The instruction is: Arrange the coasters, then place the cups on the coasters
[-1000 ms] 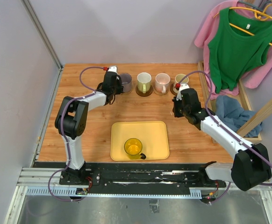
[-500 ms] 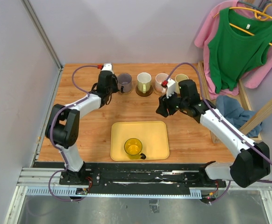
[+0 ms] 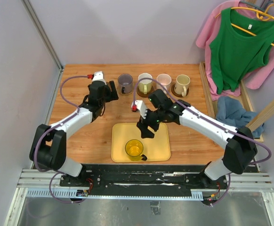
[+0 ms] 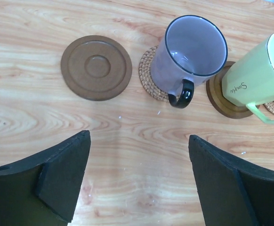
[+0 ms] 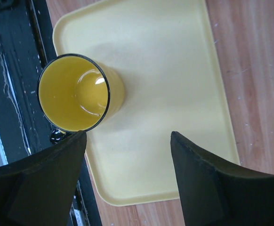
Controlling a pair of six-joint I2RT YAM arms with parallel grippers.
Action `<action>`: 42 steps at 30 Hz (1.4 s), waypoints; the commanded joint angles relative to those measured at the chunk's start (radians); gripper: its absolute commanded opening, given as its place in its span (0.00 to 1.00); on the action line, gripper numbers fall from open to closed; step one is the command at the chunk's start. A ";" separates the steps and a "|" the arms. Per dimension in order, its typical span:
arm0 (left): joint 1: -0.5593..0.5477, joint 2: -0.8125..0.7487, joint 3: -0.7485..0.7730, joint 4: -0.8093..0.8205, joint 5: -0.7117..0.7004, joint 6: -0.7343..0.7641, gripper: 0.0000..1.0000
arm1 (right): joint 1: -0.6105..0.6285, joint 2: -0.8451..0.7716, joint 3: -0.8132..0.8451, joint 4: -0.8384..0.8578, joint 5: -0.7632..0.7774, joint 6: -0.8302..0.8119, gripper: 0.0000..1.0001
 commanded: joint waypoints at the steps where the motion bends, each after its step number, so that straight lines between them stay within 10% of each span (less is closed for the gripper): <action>1: 0.006 -0.099 -0.059 0.016 -0.060 -0.023 0.91 | 0.065 0.045 0.050 -0.108 0.058 -0.067 0.75; 29: 0.006 -0.273 -0.242 -0.036 -0.276 -0.151 1.00 | 0.169 0.347 0.162 0.022 0.111 -0.074 0.87; 36: 0.007 -0.261 -0.239 -0.044 -0.263 -0.159 1.00 | 0.173 0.332 0.109 0.086 0.186 -0.014 0.38; 42: 0.006 -0.243 -0.234 -0.030 -0.219 -0.157 0.99 | 0.192 0.276 0.034 0.132 0.378 0.113 0.20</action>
